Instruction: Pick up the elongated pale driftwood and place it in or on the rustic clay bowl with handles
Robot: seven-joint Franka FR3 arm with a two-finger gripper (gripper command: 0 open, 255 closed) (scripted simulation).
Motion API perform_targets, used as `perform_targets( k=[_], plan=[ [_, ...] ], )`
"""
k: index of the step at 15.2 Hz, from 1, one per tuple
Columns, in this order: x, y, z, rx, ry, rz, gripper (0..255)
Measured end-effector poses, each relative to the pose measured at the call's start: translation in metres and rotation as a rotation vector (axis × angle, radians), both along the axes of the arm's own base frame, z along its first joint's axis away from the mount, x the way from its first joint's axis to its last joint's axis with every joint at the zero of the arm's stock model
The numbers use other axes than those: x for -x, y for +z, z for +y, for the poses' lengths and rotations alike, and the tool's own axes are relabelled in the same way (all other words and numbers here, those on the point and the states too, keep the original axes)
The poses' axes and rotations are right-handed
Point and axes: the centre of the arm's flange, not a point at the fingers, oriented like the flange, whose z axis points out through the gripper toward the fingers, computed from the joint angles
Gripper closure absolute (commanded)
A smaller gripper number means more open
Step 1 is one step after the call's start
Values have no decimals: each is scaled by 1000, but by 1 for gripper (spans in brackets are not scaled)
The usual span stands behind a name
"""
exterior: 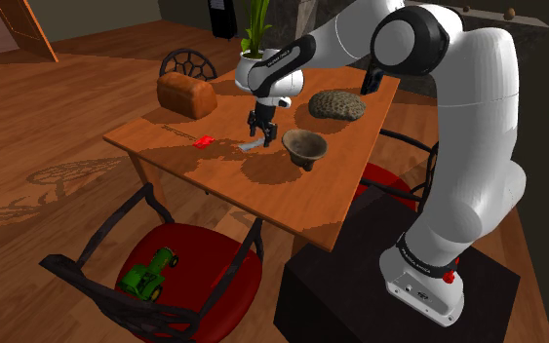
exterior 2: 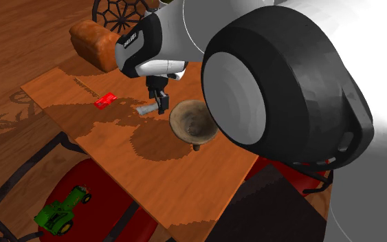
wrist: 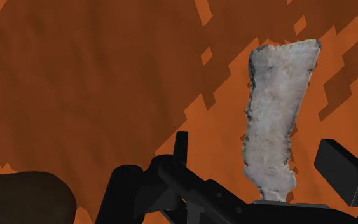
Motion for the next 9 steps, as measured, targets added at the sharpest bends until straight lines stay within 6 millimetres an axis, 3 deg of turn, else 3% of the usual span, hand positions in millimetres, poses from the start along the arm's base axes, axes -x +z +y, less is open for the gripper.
perform_targets(
  k=[1,2,9],
  plan=[
    [0,0,0,0,0,0,0],
    [0,0,0,0,0,0,255],
    [0,0,0,0,0,0,255]
  ],
)
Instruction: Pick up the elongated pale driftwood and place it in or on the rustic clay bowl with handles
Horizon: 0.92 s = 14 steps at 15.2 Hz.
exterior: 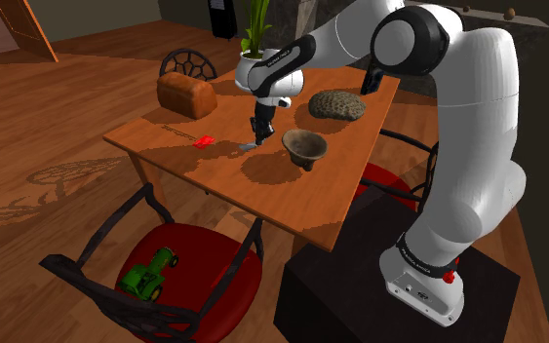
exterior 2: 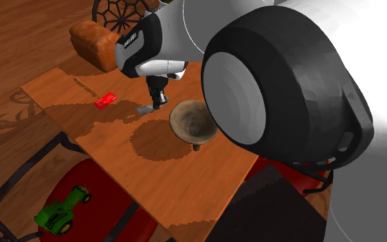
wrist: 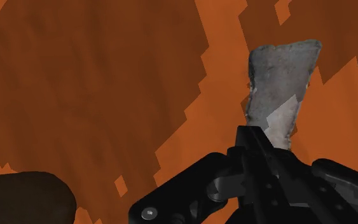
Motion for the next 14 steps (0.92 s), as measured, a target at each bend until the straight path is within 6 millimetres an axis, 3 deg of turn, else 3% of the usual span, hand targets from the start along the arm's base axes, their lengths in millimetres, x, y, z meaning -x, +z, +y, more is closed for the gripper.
perform_targets(
  k=[2,3,5,8,14],
  plan=[
    [0,0,0,0,0,0,255],
    [0,0,0,0,0,0,0],
    [-3,5,7,28,-3,-4,0],
    [-14,21,39,148,-30,-15,0],
    [-18,-6,47,175,-39,-18,0]
  ],
)
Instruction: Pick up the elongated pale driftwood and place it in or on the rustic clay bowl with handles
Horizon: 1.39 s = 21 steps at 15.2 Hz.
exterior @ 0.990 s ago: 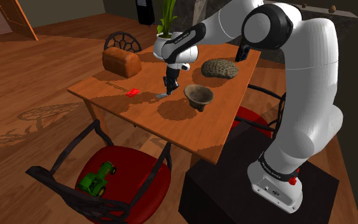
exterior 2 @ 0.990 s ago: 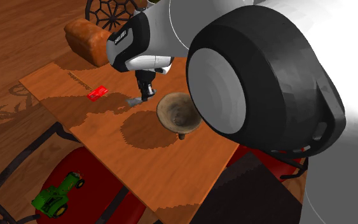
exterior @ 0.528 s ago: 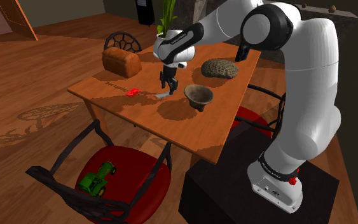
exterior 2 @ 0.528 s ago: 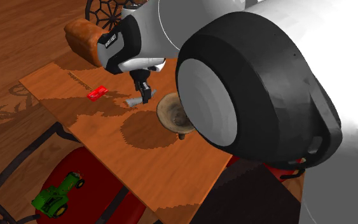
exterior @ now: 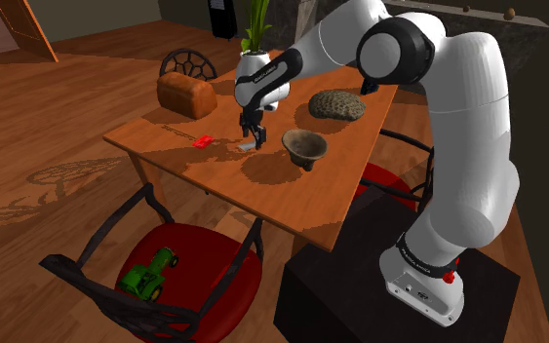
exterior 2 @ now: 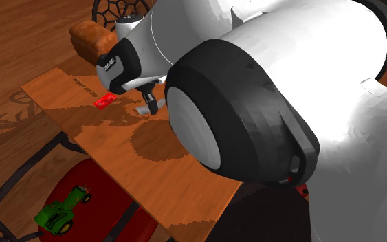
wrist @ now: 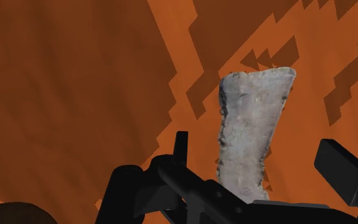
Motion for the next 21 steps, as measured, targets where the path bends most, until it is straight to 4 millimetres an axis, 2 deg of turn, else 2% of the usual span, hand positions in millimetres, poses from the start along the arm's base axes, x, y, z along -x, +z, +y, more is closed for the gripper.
perform_targets(
  k=[7,8,19,21],
  plan=[
    [1,-7,1,0,0,0,0],
    [1,-7,1,0,0,0,255],
    [1,-2,1,0,1,-2,255],
    [2,4,0,0,0,-1,255]
  ],
)
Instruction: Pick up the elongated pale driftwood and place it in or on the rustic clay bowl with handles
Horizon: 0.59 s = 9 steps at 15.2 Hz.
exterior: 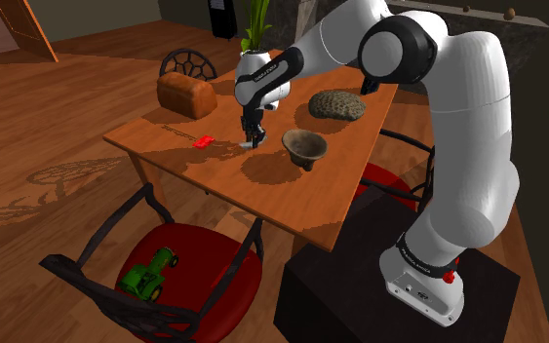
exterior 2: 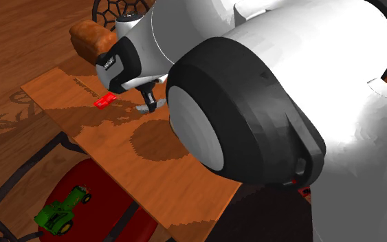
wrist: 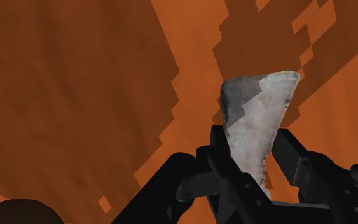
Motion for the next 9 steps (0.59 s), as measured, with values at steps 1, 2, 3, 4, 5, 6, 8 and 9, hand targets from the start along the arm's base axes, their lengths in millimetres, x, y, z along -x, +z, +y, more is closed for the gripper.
perform_targets(
  k=[1,2,3,4,5,6,8,9],
  plan=[
    [0,5,1,0,0,0,255],
    [-1,10,1,0,0,0,255],
    [0,15,1,0,0,0,255],
    [-1,20,1,0,0,0,255],
    [-1,26,1,0,0,0,255],
    [-1,31,1,0,0,0,255],
    [-1,42,0,0,0,0,255],
    [-1,46,0,0,0,0,255]
  ],
)
